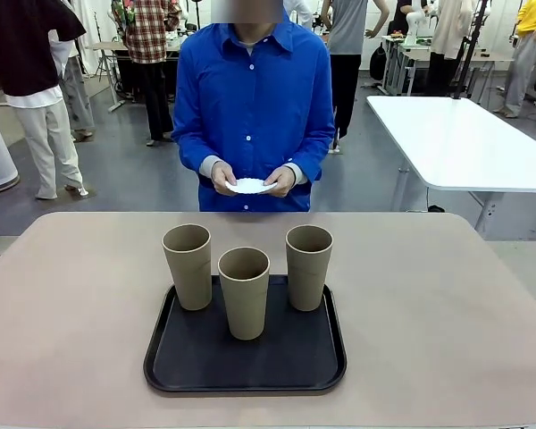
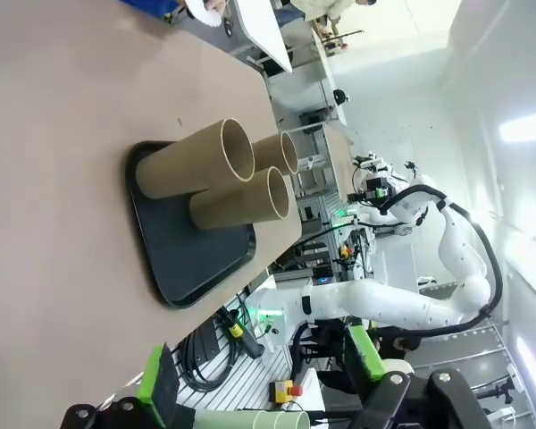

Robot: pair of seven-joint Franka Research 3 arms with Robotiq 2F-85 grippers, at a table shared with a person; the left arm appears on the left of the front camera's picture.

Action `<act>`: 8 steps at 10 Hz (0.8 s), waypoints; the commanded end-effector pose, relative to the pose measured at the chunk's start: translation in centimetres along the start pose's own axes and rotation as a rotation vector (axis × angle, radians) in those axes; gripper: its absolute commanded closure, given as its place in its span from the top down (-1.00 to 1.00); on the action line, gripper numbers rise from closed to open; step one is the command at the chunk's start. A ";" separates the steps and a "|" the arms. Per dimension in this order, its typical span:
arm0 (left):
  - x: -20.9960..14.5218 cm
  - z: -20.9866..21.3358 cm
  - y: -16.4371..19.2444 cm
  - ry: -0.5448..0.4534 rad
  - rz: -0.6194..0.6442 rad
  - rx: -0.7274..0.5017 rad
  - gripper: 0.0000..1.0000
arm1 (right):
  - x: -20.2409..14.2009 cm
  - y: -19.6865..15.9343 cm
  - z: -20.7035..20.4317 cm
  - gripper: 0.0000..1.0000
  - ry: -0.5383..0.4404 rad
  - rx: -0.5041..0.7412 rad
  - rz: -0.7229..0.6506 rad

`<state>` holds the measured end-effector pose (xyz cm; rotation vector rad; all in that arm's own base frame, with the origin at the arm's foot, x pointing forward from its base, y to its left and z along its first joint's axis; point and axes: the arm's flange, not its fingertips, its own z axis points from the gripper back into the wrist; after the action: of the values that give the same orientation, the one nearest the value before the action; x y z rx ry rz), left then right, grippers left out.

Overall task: Place coasters on the table and set cups on them.
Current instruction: Pick up one Reusable plastic cup and place it on a coaster set by the human.

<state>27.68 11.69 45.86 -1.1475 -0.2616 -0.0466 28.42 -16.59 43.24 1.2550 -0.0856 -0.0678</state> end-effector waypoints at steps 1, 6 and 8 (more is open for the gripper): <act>0.1 0.2 -0.6 0.028 -0.032 0.027 1.00 | 0.9 -0.1 0.5 1.00 -0.015 -0.021 0.027; 0.0 0.0 0.0 0.000 0.000 0.000 1.00 | 0.0 0.0 0.0 1.00 0.000 0.000 0.000; 0.0 0.0 0.0 0.000 0.000 0.000 1.00 | 0.0 0.0 0.0 1.00 0.000 0.000 0.000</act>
<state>27.60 11.69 45.85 -1.1303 -0.2467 -0.0341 28.61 -16.68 43.24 1.2481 -0.0857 -0.0687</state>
